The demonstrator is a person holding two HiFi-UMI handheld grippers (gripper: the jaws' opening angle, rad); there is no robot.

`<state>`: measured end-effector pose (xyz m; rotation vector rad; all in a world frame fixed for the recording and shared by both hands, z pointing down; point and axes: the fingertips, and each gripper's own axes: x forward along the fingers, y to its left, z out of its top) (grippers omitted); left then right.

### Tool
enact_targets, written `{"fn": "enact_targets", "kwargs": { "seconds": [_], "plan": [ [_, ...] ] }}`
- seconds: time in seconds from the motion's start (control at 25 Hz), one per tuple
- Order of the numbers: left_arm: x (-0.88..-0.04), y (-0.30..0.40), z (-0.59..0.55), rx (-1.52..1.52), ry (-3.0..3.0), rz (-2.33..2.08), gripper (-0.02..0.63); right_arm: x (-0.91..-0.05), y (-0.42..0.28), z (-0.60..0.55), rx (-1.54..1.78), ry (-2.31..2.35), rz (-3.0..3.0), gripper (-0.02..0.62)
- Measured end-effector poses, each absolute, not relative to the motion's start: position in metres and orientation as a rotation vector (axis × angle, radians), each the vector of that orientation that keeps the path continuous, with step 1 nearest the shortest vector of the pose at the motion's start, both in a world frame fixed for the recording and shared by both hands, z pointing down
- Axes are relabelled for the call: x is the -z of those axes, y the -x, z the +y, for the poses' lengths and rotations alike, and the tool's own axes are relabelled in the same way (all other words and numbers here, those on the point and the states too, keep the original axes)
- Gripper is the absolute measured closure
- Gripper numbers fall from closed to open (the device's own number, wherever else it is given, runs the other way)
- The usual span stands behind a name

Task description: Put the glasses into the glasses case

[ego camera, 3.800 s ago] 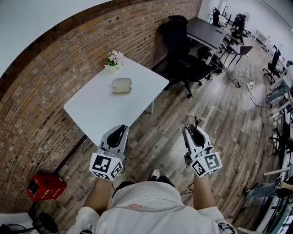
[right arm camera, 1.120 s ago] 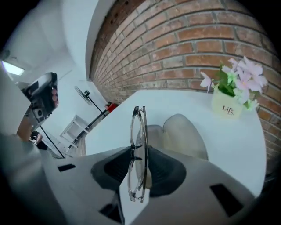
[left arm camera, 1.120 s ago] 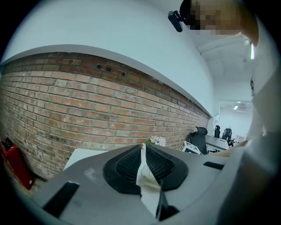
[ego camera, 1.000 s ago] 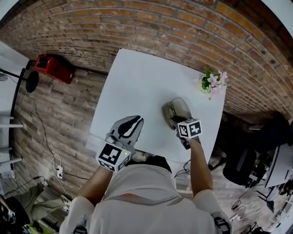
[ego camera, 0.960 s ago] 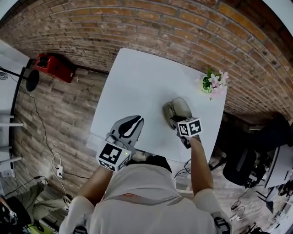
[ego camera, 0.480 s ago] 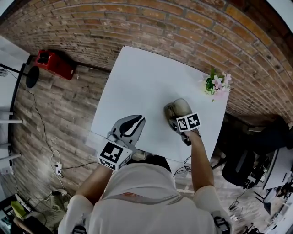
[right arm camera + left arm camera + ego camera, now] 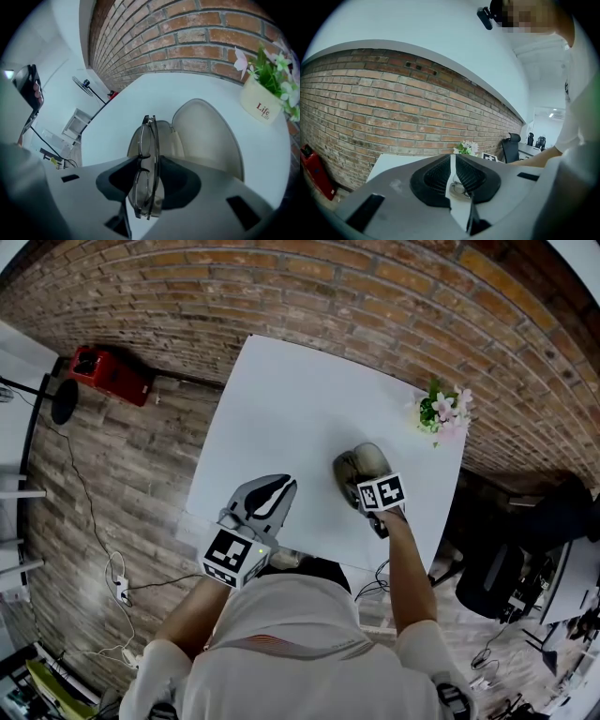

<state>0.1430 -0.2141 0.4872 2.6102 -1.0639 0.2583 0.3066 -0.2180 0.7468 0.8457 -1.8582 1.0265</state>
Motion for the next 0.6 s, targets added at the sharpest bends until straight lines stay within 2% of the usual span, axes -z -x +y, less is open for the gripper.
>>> {"fn": "enact_targets", "kwargs": {
  "seconds": [0.24, 0.4, 0.6],
  "plan": [
    [-0.488, -0.144, -0.214, -0.259, -2.615, -1.051, 0.565, -0.739, -0.314, -0.223, -0.940, -0.919, -1.858, 0.373],
    [-0.485, -0.146, -0.213, -0.249, -2.632, -1.041, 0.565, -0.724, -0.323, -0.230, -0.869, -1.005, -1.869, 0.310],
    [-0.481, -0.146, -0.213, -0.232, -2.643, -1.031, 0.565, -0.687, -0.333, -0.241, -0.819, -1.165, -1.949, 0.310]
  ]
}}
